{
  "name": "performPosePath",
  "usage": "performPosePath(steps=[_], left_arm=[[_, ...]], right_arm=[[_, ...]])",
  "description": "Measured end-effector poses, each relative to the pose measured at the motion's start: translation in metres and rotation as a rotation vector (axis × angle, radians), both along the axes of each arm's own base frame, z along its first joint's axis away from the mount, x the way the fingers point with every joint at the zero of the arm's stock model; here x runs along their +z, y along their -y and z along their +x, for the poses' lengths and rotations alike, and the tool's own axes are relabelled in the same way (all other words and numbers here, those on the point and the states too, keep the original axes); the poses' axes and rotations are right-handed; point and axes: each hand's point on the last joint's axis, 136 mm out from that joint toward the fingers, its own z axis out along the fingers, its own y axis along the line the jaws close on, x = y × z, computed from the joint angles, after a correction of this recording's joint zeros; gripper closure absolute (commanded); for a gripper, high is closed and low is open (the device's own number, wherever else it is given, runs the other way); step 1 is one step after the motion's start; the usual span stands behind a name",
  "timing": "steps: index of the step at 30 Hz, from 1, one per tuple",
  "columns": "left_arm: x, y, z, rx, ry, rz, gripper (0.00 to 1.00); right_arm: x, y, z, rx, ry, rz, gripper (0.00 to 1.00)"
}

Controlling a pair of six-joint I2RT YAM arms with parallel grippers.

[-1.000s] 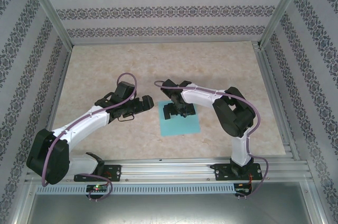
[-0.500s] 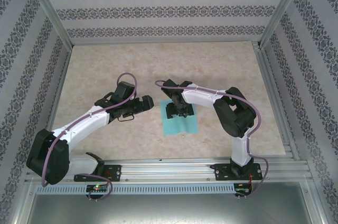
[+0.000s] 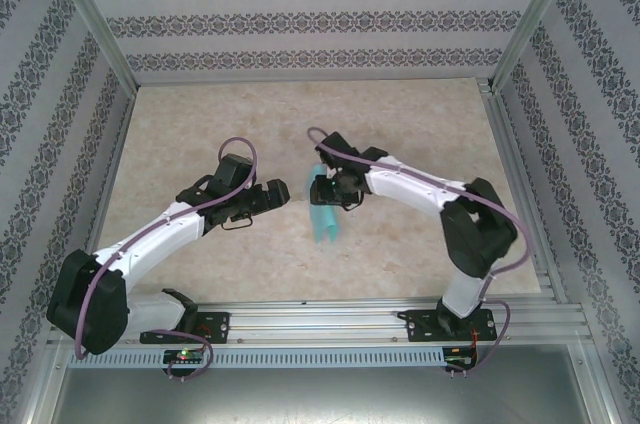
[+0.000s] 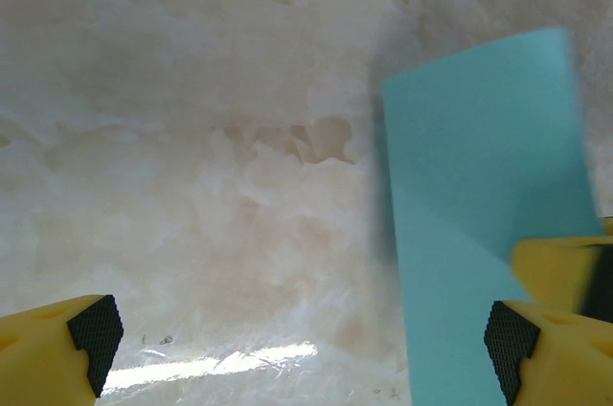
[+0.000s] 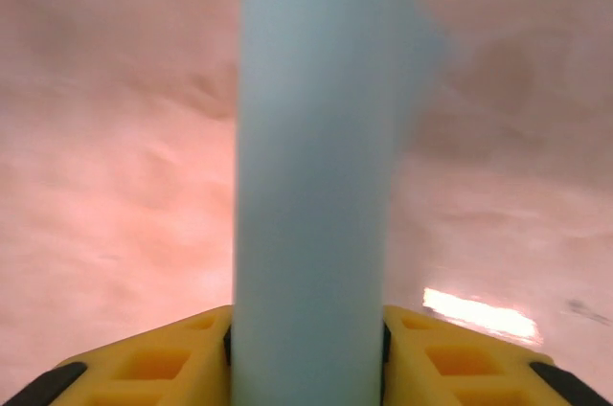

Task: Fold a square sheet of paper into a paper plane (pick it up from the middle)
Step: Fold the square sheet of paper in half at the center of the table.

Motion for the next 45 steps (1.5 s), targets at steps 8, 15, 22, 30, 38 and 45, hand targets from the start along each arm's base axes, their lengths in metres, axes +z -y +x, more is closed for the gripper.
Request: performPosePath(steps=[8,15,22,30,38,45], left_arm=[[0.003,-0.001,0.002,0.038,-0.02,-0.042,0.0],[0.004,0.012,0.007,0.011,-0.057,-0.089,0.0],[-0.009,0.021,0.003,-0.021,-0.114,-0.108,0.0],[-0.021,0.03,0.002,-0.055,-0.166,-0.13,0.01],[-0.023,0.038,0.004,-0.081,-0.184,-0.15,0.01],[-0.021,0.039,0.005,-0.087,-0.177,-0.153,0.0]], right_arm=[[0.004,-0.019,0.034,-0.179,-0.02,0.368,0.57],[-0.034,-0.018,0.032,-0.239,-0.096,0.357,0.45],[-0.049,-0.006,0.02,-0.223,-0.123,0.269,0.34],[-0.055,0.019,0.012,-0.221,-0.132,0.166,0.33],[-0.06,0.041,0.009,-0.22,-0.138,0.095,0.38],[-0.065,0.053,-0.001,-0.192,-0.163,0.042,0.36]])
